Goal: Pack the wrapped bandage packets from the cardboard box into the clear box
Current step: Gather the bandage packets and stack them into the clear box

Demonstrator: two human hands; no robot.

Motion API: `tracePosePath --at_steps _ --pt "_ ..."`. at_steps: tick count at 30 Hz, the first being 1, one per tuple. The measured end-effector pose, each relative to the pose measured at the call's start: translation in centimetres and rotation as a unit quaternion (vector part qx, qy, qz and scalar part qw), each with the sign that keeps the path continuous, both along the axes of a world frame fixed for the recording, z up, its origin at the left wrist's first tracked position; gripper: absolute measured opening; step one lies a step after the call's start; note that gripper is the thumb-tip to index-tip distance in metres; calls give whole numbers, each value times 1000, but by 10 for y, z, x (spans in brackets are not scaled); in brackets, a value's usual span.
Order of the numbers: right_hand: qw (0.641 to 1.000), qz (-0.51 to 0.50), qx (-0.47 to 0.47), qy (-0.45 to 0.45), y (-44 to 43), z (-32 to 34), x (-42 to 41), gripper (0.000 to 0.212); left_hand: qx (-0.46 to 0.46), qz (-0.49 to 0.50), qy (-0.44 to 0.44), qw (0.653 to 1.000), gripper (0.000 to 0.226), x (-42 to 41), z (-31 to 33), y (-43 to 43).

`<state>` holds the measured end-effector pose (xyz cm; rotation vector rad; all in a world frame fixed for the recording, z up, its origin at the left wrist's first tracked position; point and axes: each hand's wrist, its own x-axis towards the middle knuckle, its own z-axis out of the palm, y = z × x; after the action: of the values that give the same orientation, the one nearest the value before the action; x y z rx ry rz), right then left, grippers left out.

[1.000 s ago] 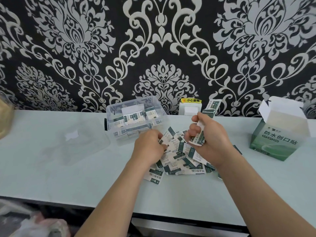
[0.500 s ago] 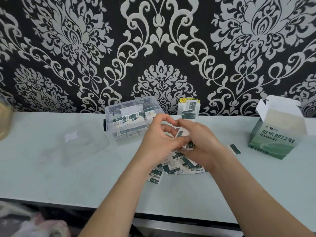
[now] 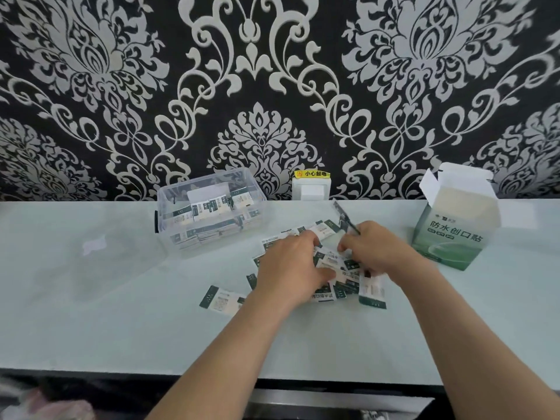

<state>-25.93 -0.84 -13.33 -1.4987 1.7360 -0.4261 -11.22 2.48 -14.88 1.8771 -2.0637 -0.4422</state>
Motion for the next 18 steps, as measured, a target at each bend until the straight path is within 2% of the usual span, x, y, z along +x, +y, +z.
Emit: tracePosePath --at_steps 4,7,10,18 --pt "1000 -3 -2 -6 -2 -6 -1 16 27 24 74 997 44 1 1 -6" --pt "1000 -6 12 -28 -3 -7 -3 13 38 -9 25 999 59 1 -1 -8" --pt "995 -19 27 -92 -2 -8 -3 14 53 -24 -13 998 55 -1 1 -8" --pt "953 -96 62 -280 0 -12 -8 6 65 32 77 994 29 4 12 -8"
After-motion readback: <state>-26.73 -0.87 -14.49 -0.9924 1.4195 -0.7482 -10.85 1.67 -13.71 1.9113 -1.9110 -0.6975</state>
